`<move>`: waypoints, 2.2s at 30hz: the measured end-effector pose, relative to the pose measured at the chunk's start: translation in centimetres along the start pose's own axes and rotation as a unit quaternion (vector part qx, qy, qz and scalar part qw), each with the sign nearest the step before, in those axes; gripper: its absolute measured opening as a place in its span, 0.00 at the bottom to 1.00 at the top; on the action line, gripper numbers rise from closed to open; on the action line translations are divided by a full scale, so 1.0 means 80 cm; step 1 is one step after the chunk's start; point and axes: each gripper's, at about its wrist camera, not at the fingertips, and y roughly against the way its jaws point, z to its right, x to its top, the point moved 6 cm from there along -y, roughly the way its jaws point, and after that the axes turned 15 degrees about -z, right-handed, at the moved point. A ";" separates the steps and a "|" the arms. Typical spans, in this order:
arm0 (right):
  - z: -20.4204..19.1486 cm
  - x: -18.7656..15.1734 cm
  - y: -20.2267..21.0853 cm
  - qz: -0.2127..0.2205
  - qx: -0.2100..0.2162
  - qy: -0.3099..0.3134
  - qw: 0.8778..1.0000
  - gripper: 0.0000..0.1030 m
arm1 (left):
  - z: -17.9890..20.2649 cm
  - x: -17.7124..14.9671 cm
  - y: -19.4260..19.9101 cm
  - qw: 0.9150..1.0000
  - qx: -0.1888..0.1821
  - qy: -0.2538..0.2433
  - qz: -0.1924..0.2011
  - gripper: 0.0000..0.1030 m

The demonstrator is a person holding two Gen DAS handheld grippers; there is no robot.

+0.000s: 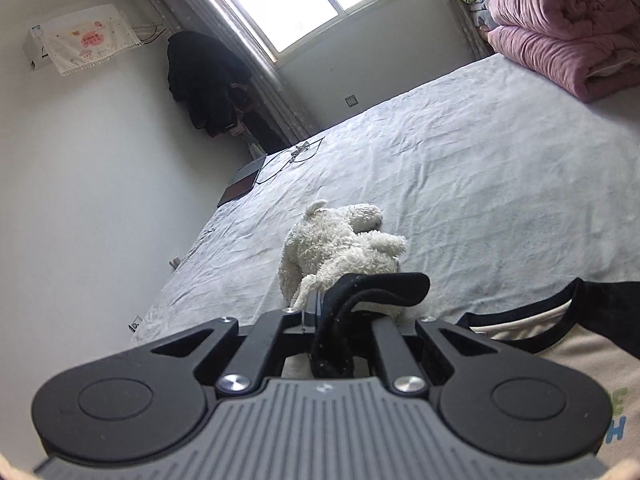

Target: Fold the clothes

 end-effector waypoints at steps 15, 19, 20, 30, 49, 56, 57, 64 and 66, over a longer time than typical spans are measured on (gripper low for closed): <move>-0.082 0.056 0.031 0.025 -0.014 0.068 0.997 0.08 | 0.029 -0.022 -0.055 0.996 0.044 -0.023 -0.073 0.81; -0.059 0.060 0.041 0.028 -0.022 0.070 0.997 0.08 | 0.027 -0.027 -0.065 0.991 0.094 -0.044 -0.081 0.63; -0.050 0.061 0.044 0.028 -0.025 0.068 0.997 0.08 | 0.027 -0.027 -0.066 0.990 0.102 -0.048 -0.081 0.60; 0.101 0.049 0.076 0.007 -0.070 0.002 0.998 0.08 | 0.029 -0.032 -0.062 0.985 0.120 -0.086 -0.091 0.53; 0.348 -0.102 0.021 -0.106 -0.122 -0.085 0.983 0.09 | 0.020 -0.022 -0.025 0.994 -0.024 -0.036 -0.096 0.67; 0.359 -0.119 0.026 -0.081 -0.103 -0.065 0.989 0.12 | 0.021 -0.016 -0.021 0.996 -0.043 -0.016 -0.079 0.65; 0.357 -0.117 0.029 -0.076 -0.102 -0.057 0.990 0.12 | 0.019 -0.015 -0.020 0.996 -0.039 -0.014 -0.075 0.63; 0.345 -0.112 0.034 -0.058 -0.130 0.002 0.990 0.11 | 0.014 -0.008 -0.009 0.998 -0.051 0.000 -0.039 0.44; 0.338 -0.111 0.033 -0.047 -0.143 0.037 0.988 0.10 | 0.020 -0.010 -0.014 0.997 -0.062 -0.010 -0.045 0.41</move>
